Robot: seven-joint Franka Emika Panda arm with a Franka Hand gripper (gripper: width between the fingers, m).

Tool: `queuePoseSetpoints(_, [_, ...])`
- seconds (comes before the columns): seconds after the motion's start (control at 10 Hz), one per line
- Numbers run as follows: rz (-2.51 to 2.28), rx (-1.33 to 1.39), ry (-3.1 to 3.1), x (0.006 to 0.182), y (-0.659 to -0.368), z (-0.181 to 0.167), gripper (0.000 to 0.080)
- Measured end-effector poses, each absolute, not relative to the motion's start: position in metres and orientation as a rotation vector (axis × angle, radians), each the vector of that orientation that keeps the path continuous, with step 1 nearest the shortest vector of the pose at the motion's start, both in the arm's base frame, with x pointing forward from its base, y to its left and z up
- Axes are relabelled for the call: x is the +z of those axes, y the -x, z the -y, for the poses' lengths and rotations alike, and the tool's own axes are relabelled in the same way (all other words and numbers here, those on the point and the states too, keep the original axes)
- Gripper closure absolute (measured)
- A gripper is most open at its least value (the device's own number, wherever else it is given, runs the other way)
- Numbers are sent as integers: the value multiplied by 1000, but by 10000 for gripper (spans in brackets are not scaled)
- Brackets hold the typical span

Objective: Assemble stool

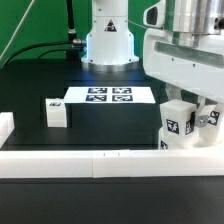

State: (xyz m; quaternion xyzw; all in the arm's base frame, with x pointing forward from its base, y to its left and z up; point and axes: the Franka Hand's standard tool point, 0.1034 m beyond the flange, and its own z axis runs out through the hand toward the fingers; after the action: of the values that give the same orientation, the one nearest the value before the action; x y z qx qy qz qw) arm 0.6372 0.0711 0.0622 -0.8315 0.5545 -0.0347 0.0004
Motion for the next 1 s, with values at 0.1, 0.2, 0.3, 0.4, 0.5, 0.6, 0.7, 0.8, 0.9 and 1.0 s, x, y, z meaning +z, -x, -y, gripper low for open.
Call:
queuePoseSetpoints(0.1, [-1744,-108,2610,62,-637,-71,439])
queuePoseSetpoints(0.2, [-1813,-104,2567,62,-636,-71,440])
queuePoseSetpoints(0.3, [-2022,-88,2406,62,-634,-69,441])
queuePoseSetpoints(0.4, [-2221,-65,2223,62,-630,-65,441])
queuePoseSetpoints(0.5, [-2365,-52,2063,61,-628,-64,441])
queuePoseSetpoints(0.6, [-2502,-32,1869,61,-624,-62,440])
queuePoseSetpoints(0.7, [-2618,-19,1692,60,-620,-61,440])
queuePoseSetpoints(0.8, [-2626,-22,1699,58,-616,-63,440])
queuePoseSetpoints(0.9, [-2637,-2,1728,54,-611,-69,447])
queuePoseSetpoints(1.0, [-2661,25,1665,53,-611,-72,454])
